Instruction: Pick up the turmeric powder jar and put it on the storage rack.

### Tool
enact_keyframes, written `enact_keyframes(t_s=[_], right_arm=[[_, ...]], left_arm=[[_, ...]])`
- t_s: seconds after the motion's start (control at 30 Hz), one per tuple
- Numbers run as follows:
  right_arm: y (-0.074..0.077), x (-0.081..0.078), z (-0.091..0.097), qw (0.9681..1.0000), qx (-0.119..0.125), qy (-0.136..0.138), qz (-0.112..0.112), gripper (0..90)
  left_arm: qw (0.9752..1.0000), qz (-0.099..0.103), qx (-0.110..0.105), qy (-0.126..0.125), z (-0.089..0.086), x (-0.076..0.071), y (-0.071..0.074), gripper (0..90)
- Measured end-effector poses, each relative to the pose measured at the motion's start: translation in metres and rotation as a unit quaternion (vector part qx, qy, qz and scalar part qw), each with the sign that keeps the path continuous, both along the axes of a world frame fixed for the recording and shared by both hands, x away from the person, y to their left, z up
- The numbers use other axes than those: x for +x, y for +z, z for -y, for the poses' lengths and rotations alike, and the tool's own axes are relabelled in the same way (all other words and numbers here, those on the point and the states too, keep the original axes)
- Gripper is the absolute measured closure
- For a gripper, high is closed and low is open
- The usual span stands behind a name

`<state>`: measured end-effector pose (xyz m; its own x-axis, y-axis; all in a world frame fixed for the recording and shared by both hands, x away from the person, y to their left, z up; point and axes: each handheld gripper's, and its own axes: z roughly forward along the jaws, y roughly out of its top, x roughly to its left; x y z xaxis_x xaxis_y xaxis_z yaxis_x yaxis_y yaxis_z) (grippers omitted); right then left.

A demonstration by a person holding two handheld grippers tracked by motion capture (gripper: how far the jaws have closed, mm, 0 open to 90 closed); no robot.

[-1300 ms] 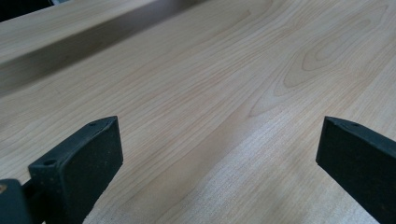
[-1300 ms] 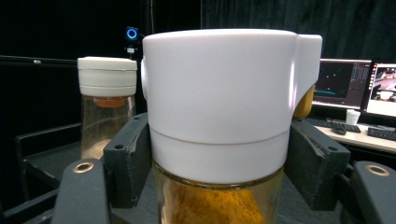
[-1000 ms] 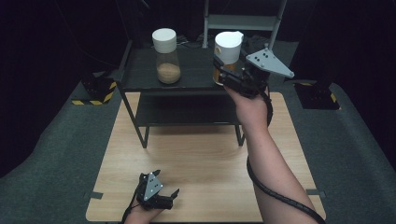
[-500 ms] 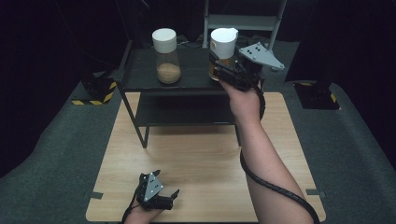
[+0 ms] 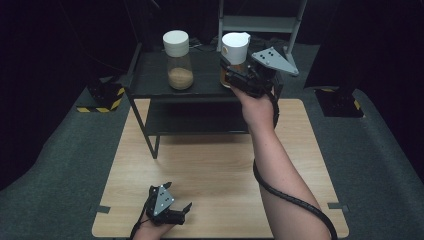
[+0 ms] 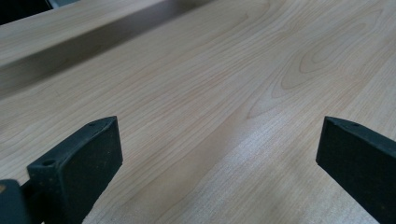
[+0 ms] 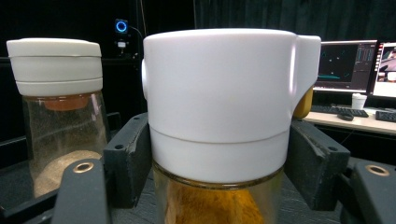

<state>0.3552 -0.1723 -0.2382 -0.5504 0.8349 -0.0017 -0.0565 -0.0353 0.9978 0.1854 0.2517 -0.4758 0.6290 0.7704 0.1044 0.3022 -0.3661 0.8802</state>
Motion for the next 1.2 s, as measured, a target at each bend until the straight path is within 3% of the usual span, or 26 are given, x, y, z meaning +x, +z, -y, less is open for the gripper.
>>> enact_keyframes(t_s=[0.8,1.2], right_arm=[[0.0004,0.0052,0.0037,0.9999,0.01,0.005,-0.009,29.3],[-0.0003,0.0018,0.0011,1.0,-0.004,0.004,0.001,29.4]], left_arm=[[1.0,0.001,-0.002,0.0,-0.0006,-0.0001,-0.0004,0.7],[1.0,0.001,0.0,-0.001,-0.0004,0.0,-0.0002,0.7]])
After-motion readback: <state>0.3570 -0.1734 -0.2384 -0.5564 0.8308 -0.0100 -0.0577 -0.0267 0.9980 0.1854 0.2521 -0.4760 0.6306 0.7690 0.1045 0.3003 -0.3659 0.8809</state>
